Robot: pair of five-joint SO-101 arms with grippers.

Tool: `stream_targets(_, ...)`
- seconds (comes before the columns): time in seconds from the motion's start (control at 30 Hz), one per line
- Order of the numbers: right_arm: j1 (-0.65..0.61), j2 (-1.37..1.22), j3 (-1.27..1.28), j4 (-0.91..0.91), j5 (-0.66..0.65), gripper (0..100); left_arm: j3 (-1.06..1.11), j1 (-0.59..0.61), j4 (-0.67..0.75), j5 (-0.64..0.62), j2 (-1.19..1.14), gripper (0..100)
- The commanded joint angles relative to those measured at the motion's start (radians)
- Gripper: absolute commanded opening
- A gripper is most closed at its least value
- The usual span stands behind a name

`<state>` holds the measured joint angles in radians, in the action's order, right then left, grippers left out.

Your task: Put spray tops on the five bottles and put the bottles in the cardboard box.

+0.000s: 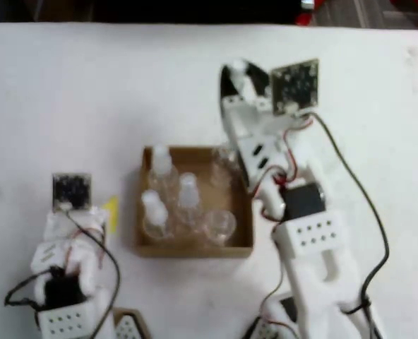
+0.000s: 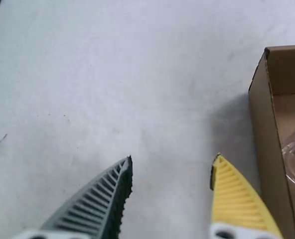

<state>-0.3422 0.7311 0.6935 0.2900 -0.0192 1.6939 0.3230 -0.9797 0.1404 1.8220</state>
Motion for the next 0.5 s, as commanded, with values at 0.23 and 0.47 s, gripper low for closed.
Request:
stream_targets(0.23, -0.002, 0.025, 0.074, -0.028, -0.014, 1.5, -0.002, 0.008, -0.006, 0.012, 0.008, 24)
stream_targets(0.47, -0.010, 0.165, 0.199, -0.035, -0.014, 1.5, -0.002, 0.008, -0.006, 0.012, 0.008, 24)
